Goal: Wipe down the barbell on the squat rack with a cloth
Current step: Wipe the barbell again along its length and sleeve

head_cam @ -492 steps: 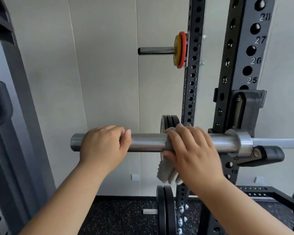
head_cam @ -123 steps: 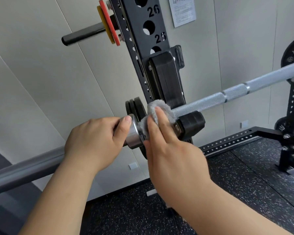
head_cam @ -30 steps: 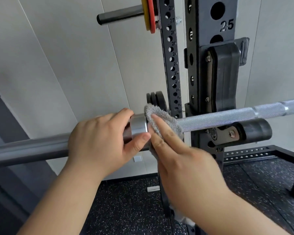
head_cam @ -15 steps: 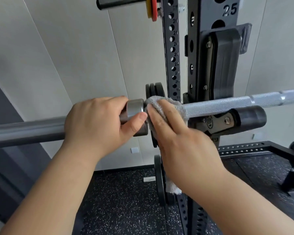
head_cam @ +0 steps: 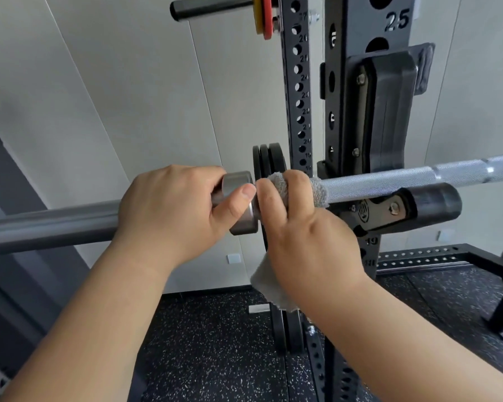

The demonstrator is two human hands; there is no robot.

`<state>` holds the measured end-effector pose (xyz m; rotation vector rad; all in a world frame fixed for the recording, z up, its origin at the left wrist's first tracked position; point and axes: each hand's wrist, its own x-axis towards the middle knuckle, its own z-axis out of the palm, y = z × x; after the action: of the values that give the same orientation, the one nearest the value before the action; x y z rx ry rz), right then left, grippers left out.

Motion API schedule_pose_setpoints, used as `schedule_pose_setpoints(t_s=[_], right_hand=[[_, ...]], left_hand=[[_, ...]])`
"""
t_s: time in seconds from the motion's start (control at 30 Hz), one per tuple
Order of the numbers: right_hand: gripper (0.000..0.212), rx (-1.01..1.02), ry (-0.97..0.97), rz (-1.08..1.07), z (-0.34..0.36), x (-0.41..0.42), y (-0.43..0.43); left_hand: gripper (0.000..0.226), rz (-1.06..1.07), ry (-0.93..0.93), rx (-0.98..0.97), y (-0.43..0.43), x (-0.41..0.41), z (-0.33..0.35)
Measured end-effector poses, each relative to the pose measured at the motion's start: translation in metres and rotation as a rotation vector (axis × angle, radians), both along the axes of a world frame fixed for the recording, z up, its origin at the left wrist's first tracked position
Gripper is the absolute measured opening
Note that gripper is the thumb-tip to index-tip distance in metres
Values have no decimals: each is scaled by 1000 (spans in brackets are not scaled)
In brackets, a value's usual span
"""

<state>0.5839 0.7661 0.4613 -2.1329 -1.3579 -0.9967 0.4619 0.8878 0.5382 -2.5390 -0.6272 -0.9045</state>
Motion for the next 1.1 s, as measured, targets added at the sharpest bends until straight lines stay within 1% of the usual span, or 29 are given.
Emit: schedule_pose_setpoints(t_s=[0.07, 0.13, 0.17, 0.23, 0.27, 0.33, 0.4, 0.47, 0.5, 0.53, 0.6, 0.63, 0.67, 0.7, 0.8, 0.83, 0.93, 1.03, 1.1], right_hand=[[74, -35, 21, -35, 2, -3, 6], [50, -21, 53, -79, 7, -5, 9], [45, -27, 58, -104, 13, -9, 9], [39, -114, 60, -165, 30, -17, 8], [36, -163, 97, -176, 36, -19, 6], [38, -295, 223, -152, 54, -19, 1], [39, -324, 269, -119, 67, -16, -2], [32, -307, 195, -70, 59, -12, -8], [34, -245, 141, -46, 49, -8, -11], [44, -196, 109, -20, 37, -3, -16], [78, -120, 71, 49, 11, 12, -25], [96, -136, 78, 61, 2, 18, -29], [106, -153, 78, 56, -3, 20, -31], [105, -143, 65, 47, -3, 19, -31], [80, -71, 39, 82, 8, 8, -20], [76, -66, 41, 120, 12, 7, -16], [75, -74, 62, 197, 21, 9, -17], [76, -111, 185, 235, 24, 21, -36], [77, -24, 255, 210, 24, 22, -47]], left_hand=[[70, -1, 2, -6, 0, 0, 0], [70, -3, 11, -12, 1, 0, 1], [70, -5, 13, -16, 1, 0, 1], [72, -11, 20, -32, 3, 1, 3], [73, -15, 28, -46, 4, 2, 4], [77, -23, 42, -84, 7, 3, 8], [78, -32, 48, -116, 9, 3, 10], [78, -43, 55, -126, 8, 1, 10], [78, -49, 56, -117, 8, 1, 10], [79, -53, 55, -108, 8, 0, 9], [81, -58, 56, -110, 9, 0, 8], [82, -61, 58, -119, 9, 0, 9], [83, -61, 61, -128, 10, 1, 9], [83, -62, 62, -135, 11, 2, 10], [83, -62, 58, -142, 11, 3, 11], [83, -59, 57, -139, 10, 3, 11], [82, -55, 51, -134, 9, 2, 11], [80, -51, 56, -134, 9, 1, 11], [80, -46, 65, -132, 9, 2, 10]])
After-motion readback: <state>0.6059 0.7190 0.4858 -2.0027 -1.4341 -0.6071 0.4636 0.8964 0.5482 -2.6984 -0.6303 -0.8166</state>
